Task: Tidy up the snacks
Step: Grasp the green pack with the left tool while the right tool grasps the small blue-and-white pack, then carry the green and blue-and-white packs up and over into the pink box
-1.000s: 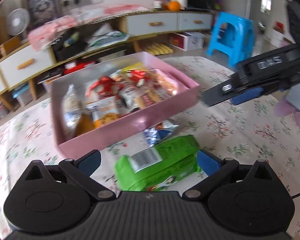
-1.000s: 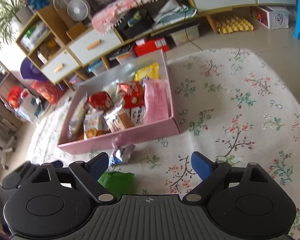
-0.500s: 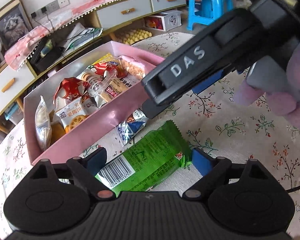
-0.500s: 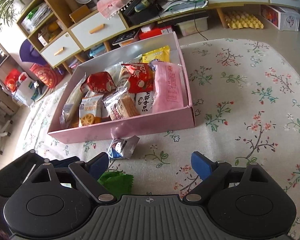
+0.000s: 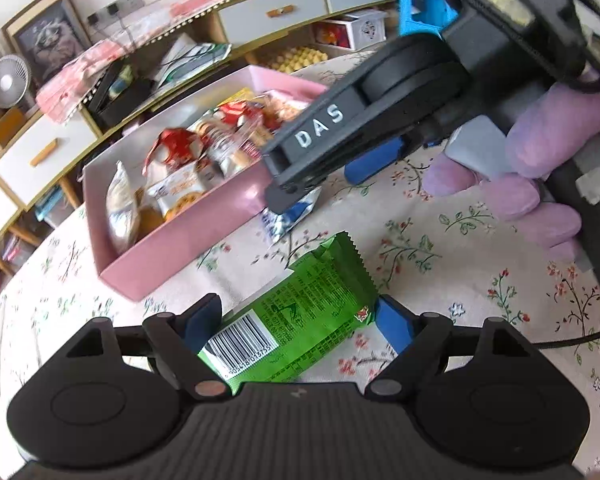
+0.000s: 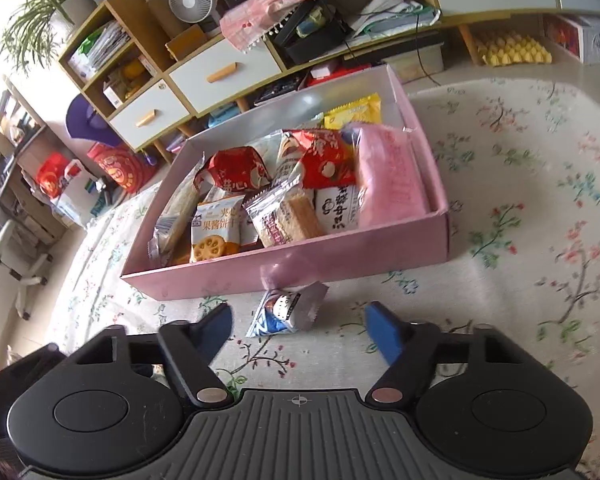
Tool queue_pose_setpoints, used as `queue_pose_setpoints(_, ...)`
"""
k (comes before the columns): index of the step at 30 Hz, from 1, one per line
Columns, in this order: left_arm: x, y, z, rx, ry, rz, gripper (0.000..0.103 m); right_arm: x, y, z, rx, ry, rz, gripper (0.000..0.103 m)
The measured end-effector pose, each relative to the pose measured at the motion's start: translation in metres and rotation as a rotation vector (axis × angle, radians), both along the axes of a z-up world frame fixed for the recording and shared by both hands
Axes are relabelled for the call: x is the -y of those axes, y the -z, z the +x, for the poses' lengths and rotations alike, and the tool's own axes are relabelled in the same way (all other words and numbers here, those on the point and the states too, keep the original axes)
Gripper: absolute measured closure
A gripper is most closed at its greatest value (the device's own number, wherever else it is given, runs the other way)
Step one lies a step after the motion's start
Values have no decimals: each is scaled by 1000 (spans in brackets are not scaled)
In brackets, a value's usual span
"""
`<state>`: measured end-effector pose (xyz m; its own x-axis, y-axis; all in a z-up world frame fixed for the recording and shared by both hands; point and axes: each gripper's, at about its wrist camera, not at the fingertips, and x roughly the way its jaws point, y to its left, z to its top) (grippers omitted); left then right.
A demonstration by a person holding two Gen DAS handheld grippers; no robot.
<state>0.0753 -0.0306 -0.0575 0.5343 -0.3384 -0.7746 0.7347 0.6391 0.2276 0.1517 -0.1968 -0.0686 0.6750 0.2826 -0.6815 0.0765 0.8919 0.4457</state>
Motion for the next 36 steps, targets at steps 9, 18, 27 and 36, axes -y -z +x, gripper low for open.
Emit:
queue_pose_setpoints(9, -25, -7, 14, -93, -132, -100, 24, -2, 6, 1, 22, -5, 37, 78)
queue_pose_setpoints(18, -40, -11, 18, -187, -296, -174, 25, 7, -5, -13, 10, -15, 24, 78)
queue_pose_setpoints(27, -53, -11, 8, -245, -286, -240, 32, 24, -6, -44, -55, -56, 55, 77)
queue_pose_setpoints(36, -55, 1, -10, -49, -73, -166, 19, 22, -5, -62, 22, -184, -97, 40)
